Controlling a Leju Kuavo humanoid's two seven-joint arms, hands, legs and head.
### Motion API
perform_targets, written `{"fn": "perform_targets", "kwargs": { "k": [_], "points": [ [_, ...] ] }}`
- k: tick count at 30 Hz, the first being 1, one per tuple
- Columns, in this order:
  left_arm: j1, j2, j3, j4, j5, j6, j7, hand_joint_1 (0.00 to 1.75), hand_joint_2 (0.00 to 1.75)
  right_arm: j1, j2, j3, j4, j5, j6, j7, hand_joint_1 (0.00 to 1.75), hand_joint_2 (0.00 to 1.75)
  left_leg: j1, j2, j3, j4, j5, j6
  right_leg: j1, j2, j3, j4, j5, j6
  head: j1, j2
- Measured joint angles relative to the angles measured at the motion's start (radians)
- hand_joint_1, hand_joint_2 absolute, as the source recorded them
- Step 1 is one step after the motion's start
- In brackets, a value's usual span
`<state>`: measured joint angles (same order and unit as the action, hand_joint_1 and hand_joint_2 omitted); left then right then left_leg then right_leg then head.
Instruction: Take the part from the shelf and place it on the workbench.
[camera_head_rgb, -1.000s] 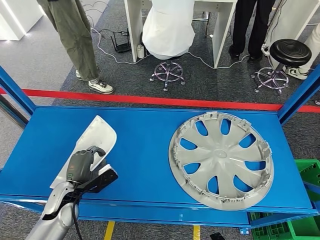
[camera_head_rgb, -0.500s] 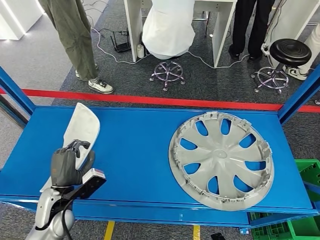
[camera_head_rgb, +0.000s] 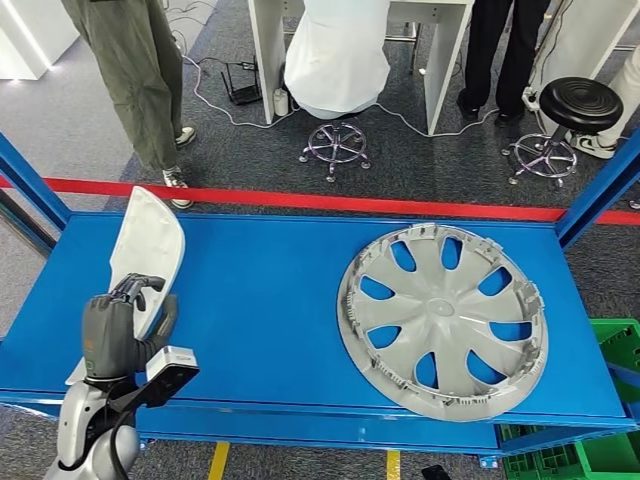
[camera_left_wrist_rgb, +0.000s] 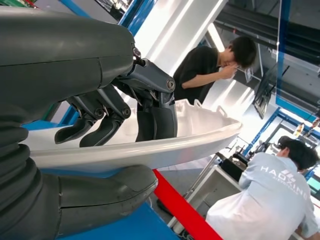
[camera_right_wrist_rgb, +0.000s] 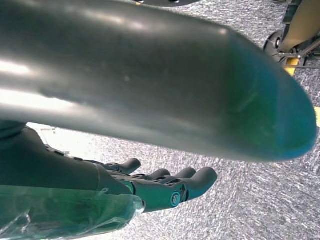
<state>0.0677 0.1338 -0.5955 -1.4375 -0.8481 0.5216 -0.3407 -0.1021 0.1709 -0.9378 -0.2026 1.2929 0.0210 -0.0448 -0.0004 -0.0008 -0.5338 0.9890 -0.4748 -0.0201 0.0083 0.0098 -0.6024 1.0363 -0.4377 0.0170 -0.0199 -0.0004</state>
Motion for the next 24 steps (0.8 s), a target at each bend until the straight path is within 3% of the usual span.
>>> {"fn": "perform_targets", "kwargs": {
  "k": [24],
  "points": [
    [-0.003, 0.016, -0.002, -0.049, 0.021, -0.002, -0.032, 1.75, 1.75, 0.0, 0.0, 0.015, 0.0, -0.005, 0.0, 0.002, 0.0, 0.0, -0.001, 0.0, 0.0, 0.001, -0.001, 0.001, -0.001, 0.0, 0.0, -0.001, 0.0, 0.001, 0.0, 0.0]
  ]
}}
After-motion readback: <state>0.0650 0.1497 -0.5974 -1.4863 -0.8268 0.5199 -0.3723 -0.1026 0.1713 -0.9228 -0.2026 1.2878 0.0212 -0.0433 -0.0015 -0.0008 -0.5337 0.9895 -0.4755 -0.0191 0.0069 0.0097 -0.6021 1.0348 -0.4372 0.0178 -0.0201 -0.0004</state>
